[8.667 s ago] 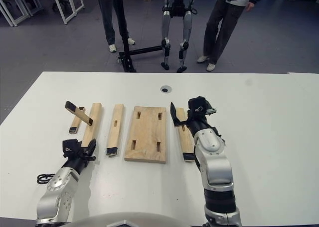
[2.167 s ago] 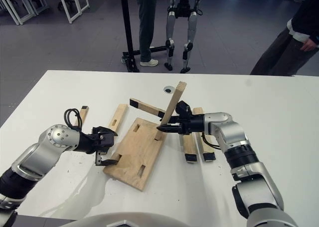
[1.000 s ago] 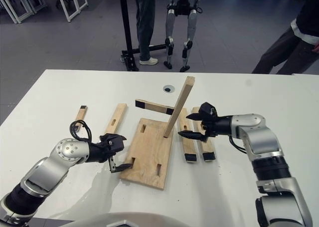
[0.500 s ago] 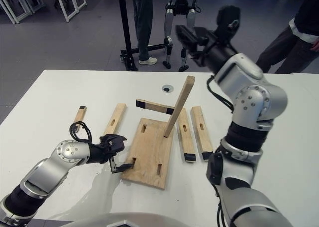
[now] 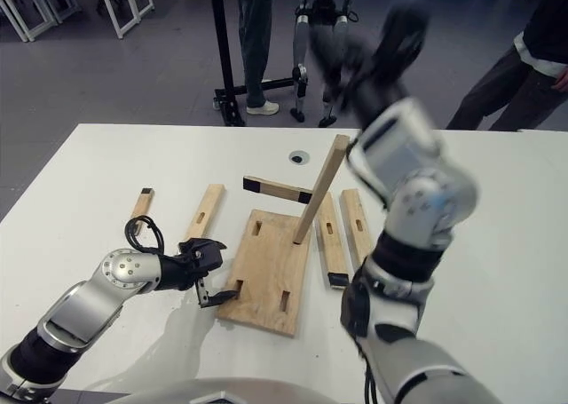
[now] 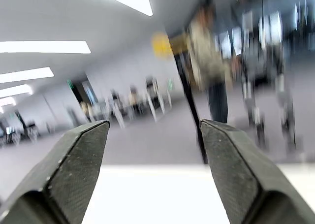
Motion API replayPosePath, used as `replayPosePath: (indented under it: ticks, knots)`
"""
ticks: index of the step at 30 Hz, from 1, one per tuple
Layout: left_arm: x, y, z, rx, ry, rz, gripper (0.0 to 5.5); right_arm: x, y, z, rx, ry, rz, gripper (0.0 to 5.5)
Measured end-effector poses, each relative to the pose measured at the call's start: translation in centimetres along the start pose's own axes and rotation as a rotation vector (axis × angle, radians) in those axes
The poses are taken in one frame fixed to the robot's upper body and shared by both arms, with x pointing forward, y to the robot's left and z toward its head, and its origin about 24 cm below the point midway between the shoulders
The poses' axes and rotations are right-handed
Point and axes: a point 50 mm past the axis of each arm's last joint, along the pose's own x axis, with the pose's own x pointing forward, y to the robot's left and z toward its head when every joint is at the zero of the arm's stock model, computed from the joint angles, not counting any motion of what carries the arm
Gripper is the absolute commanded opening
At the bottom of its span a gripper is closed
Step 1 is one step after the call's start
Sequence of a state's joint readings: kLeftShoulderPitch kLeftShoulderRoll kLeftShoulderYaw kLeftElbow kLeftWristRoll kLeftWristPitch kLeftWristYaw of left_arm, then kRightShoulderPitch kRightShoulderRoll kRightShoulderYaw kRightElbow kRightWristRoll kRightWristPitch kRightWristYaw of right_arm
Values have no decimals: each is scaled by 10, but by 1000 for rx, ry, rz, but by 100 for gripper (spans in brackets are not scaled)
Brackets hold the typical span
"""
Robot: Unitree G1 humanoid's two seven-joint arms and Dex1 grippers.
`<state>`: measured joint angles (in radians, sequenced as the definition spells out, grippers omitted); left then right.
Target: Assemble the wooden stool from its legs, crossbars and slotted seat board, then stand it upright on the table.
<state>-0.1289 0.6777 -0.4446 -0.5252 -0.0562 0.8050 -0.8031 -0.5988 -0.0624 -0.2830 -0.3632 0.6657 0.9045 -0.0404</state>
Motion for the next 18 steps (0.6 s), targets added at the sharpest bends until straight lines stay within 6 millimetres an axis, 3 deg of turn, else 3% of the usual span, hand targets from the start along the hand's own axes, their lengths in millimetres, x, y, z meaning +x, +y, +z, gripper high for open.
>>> replayPosePath:
  ticks: [5, 10, 11, 13, 14, 16, 18]
  knots:
    - [1, -1, -2, -2, 11, -1, 539, -15, -4, -16, 25, -84, 3, 338]
    - [2, -4, -1, -9, 2, -6, 539, 0, -4, -4, 119, -79, -8, 338]
    - [2, -4, 0, -11, -2, -7, 539, 3, -3, 7, 118, -95, -3, 338]
    - [4, -6, 0, -20, -8, -4, 539, 6, 7, 58, 56, -240, 57, 338]
    - [4, -6, -1, -24, -8, 1, 539, 5, 8, 73, 26, -287, 60, 338]
    - [6, -12, -1, -56, -25, 33, 539, -6, -12, 103, -158, -372, -96, 338]
    - [9, -16, 0, -88, -35, 48, 539, -24, -40, 111, -280, -382, -276, 338]
